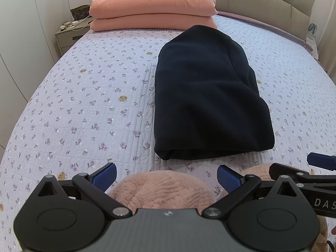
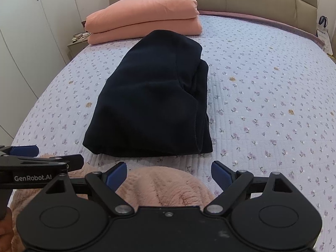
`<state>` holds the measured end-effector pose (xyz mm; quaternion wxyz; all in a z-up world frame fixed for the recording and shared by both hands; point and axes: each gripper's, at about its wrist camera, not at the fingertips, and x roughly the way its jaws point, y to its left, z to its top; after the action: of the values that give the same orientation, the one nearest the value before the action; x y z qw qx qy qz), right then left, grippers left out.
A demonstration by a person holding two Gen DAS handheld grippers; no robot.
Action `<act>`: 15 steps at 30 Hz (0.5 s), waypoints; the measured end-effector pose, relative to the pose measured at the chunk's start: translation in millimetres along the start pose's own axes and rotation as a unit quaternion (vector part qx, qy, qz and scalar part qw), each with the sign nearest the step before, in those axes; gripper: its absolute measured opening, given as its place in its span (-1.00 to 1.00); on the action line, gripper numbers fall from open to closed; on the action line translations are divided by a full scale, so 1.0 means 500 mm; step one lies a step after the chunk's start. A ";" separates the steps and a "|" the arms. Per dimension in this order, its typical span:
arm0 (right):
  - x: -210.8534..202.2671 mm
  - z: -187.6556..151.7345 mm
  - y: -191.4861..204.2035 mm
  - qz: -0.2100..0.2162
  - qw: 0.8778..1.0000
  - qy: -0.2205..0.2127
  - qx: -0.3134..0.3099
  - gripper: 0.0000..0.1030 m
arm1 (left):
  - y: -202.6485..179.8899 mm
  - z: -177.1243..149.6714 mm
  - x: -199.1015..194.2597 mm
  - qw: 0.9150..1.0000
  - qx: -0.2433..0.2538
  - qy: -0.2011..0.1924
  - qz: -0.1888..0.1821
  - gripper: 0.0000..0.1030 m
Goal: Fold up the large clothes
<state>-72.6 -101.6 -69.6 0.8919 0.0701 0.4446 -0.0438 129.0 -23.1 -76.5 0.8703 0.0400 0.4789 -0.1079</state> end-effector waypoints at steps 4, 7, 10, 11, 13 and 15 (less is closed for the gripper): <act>-0.001 0.000 0.001 0.000 1.000 -0.001 0.001 1.00 | 0.001 0.000 -0.001 1.000 -0.001 -0.001 0.000 1.00; -0.001 0.000 0.001 0.000 1.000 -0.002 0.001 1.00 | 0.002 0.000 -0.001 1.000 -0.001 -0.001 -0.001 1.00; -0.001 0.000 0.001 0.000 1.000 -0.001 0.000 1.00 | 0.002 0.000 -0.002 1.000 0.001 -0.002 -0.002 1.00; -0.001 0.000 0.001 0.000 1.000 -0.001 0.001 1.00 | 0.002 0.001 -0.002 1.000 0.001 -0.002 -0.002 1.00; -0.002 -0.001 0.002 0.000 1.000 -0.001 0.000 1.00 | 0.002 0.000 -0.001 1.000 0.002 -0.001 -0.002 1.00; -0.002 -0.001 0.001 0.000 1.000 -0.001 0.000 1.00 | 0.002 0.000 -0.001 1.000 0.002 -0.001 -0.002 1.00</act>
<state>-73.2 -100.9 -69.1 0.8924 0.0703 0.4435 -0.0441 129.0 -22.2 -75.8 0.8703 0.0410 0.4781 -0.1109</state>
